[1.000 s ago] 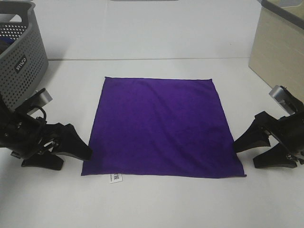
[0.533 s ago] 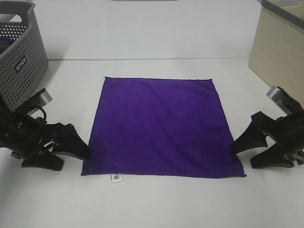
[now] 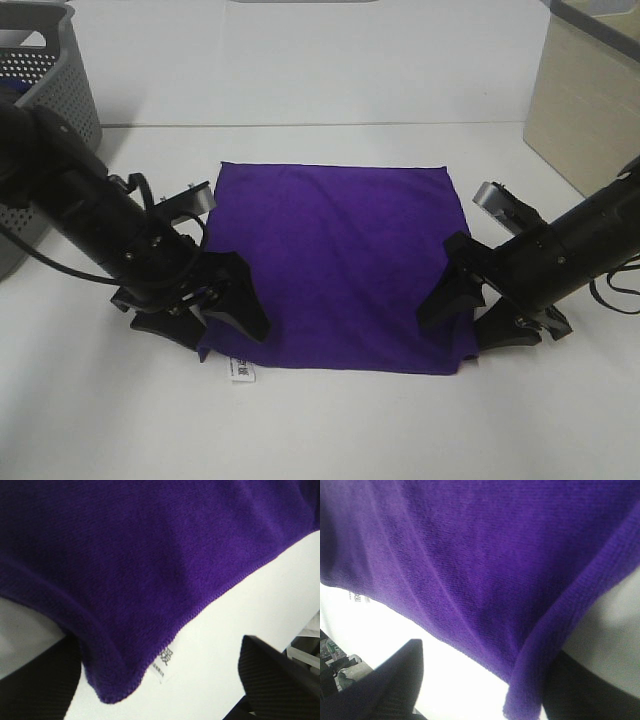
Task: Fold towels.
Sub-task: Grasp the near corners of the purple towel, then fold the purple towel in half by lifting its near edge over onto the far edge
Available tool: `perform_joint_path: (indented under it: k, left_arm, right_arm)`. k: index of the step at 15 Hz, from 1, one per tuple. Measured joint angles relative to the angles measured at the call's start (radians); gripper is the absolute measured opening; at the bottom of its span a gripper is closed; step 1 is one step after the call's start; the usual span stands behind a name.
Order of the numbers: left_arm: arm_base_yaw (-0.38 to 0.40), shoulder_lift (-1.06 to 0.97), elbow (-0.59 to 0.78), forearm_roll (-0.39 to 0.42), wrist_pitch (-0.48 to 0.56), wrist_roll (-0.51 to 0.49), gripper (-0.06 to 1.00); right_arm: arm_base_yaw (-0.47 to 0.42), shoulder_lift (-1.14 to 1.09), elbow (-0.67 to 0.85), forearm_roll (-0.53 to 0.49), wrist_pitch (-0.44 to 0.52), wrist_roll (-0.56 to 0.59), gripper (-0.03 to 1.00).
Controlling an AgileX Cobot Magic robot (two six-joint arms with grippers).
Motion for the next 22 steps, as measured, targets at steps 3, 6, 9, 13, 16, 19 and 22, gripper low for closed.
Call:
perform_joint_path:
  k: [3, 6, 9, 13, 16, 19, 22]
  left_arm:
    - [-0.054, 0.045, -0.083, 0.097, 0.005, -0.170, 0.56]
    - [-0.077, 0.069, -0.104, 0.114, 0.001, -0.215, 0.26]
    - [-0.078, 0.076, -0.104, 0.120, 0.001, -0.215, 0.01]
    - [-0.078, 0.075, -0.104, 0.095, 0.012, -0.191, 0.00]
    - [-0.078, 0.017, -0.109, 0.088, 0.028, -0.177, 0.00]
    - [-0.078, -0.052, -0.165, 0.086, 0.028, -0.173, 0.00]
    - [-0.077, -0.056, -0.244, 0.087, 0.006, -0.173, 0.00]
  right_arm:
    - [0.001, 0.003, -0.001, -0.029, -0.025, 0.032, 0.51]
    - [0.001, 0.009, -0.001, -0.065, -0.053, 0.048, 0.25]
    - [0.002, 0.012, -0.001, -0.077, -0.057, 0.050, 0.03]
    - [0.002, 0.006, -0.001, -0.082, -0.050, 0.050, 0.03]
    - [0.006, -0.043, 0.008, -0.139, -0.073, 0.052, 0.03]
    - [0.008, -0.125, -0.014, -0.180, -0.122, 0.054, 0.03]
    - [0.009, -0.162, -0.160, -0.181, -0.096, 0.065, 0.03]
